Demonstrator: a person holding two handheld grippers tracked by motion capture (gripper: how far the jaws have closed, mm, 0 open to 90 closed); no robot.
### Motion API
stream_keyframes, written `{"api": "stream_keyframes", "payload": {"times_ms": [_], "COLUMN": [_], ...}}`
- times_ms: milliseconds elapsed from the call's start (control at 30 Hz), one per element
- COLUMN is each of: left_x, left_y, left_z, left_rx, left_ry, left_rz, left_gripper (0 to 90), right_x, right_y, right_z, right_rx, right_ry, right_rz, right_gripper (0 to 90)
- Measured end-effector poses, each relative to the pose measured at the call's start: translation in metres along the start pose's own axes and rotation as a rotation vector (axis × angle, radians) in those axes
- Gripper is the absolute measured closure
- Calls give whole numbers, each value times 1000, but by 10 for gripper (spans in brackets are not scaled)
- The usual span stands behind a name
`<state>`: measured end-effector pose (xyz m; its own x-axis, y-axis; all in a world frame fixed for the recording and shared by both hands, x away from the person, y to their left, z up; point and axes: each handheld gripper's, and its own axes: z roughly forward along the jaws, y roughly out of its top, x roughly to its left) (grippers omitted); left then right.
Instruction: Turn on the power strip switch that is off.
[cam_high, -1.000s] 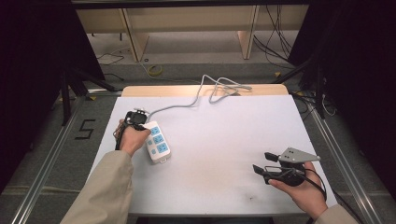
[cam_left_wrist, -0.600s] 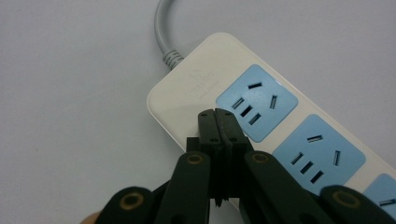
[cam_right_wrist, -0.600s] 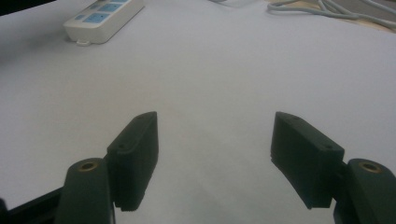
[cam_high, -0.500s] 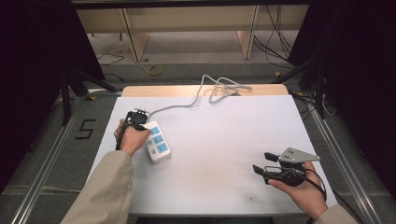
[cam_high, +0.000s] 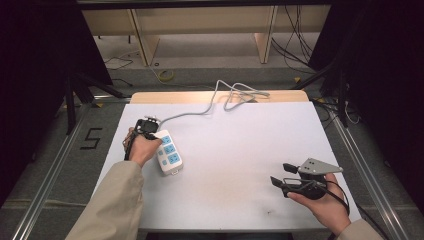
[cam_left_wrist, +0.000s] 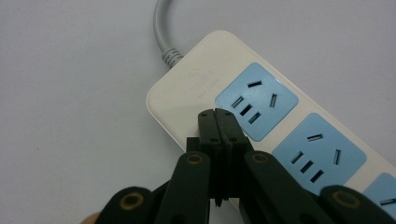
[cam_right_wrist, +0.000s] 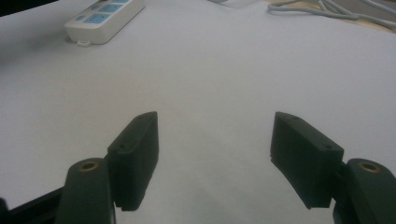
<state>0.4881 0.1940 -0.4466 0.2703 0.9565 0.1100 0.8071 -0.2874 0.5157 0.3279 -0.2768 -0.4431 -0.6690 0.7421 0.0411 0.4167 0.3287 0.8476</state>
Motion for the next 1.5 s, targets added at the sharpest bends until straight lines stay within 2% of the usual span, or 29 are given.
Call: {"api": "stream_keyframes", "payload": {"times_ms": [233,733,1100,1500], "left_x": [-1,0,0,1], "left_y": [0,-1,-1,-2], "left_z": [1,0,0,0], "left_rx": [9,0,-6,-23], "left_ry": [6,1,1,-3], "left_rz": [-3,-2,21,15], "left_gripper": [900,900,900,900], "right_x": [1,0,0,0], "right_y": [0,0,1,1], "right_z": [0,0,0,0], "right_rx": [-4,-5,-6,-9], "right_ry": [2,4,3,3], "right_rz": [0,-2,0,0], "right_gripper": [331,331,331,331]}}
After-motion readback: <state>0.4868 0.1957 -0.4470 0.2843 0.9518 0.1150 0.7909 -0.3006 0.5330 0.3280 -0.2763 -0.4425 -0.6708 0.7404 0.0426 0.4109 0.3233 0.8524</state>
